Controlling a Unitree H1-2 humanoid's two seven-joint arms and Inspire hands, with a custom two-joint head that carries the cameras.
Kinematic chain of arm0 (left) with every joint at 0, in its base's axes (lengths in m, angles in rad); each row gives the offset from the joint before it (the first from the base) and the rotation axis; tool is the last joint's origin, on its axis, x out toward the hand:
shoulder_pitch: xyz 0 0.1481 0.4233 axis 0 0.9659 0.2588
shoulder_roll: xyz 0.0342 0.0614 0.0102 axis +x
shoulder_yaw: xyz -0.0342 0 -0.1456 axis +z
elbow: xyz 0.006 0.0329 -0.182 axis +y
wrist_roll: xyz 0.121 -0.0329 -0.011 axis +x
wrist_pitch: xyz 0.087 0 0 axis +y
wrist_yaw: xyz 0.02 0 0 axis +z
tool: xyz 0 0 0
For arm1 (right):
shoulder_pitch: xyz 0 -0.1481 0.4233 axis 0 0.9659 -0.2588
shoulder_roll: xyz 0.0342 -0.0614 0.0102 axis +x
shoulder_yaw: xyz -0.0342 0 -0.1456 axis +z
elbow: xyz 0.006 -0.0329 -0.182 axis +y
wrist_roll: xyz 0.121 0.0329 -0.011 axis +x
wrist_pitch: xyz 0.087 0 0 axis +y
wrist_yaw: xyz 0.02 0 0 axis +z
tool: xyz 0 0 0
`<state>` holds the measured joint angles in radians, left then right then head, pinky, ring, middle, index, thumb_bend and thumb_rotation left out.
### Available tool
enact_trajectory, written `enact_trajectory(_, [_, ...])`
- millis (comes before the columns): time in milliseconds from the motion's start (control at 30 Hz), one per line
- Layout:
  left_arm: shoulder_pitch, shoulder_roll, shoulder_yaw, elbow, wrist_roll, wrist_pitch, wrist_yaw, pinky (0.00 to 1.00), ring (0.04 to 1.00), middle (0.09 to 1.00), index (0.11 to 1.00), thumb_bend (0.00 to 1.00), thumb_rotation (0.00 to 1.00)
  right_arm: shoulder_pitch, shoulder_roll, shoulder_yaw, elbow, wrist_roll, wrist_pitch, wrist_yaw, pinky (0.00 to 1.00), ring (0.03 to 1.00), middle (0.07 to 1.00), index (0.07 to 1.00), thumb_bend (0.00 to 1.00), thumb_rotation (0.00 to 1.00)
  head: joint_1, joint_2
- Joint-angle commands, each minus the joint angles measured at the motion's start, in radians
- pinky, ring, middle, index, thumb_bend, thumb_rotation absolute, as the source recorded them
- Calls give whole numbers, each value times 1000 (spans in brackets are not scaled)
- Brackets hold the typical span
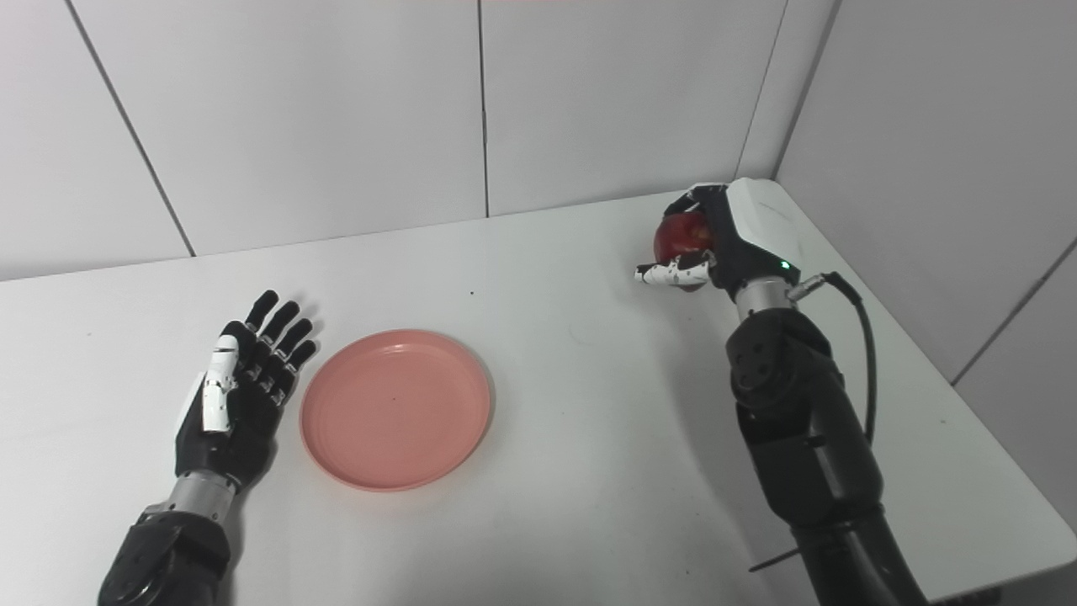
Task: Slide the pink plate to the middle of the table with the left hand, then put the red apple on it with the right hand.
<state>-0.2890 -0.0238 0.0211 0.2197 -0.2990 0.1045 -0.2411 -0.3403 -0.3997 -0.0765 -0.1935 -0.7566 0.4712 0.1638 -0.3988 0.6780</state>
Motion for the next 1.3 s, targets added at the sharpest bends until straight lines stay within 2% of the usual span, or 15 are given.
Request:
enact_trajectory(0, [36,-11,-7,30,18,54,32,941,931,944,938,352,1000,-66,-4,5,-69,-35,-2,7,342,396,445,519,527,0,10,-2])
enact_trajectory(167, [39,-21,-16,26,29,44,42,931,926,939,934,353,1000,-91,31,34,-95,-49,-2,19,289,367,435,522,526,0,30,-6])
enact_trajectory(467, [45,-41,-21,27,37,28,46,938,932,943,932,364,1000,-157,97,141,-57,-59,-17,2,261,348,423,519,526,0,90,-5])
enact_trajectory(600, [45,-47,-23,38,38,15,47,939,931,942,931,363,1000,-173,118,171,-45,-62,-22,-5,196,292,413,523,524,0,113,-6])
enact_trajectory(733, [46,-56,-27,34,47,16,60,928,925,938,930,365,1000,-185,141,201,-31,-55,-51,-29,225,311,413,521,525,0,138,-6])
enact_trajectory(1033, [45,-77,-34,28,72,17,84,927,926,937,927,357,1000,-206,204,272,-38,-76,-29,-22,197,288,400,517,524,0,200,-8])
enact_trajectory(1267, [40,-86,-40,44,87,0,96,912,919,930,922,374,1000,-219,247,329,-30,-85,-38,-19,257,332,420,519,526,0,242,-9])
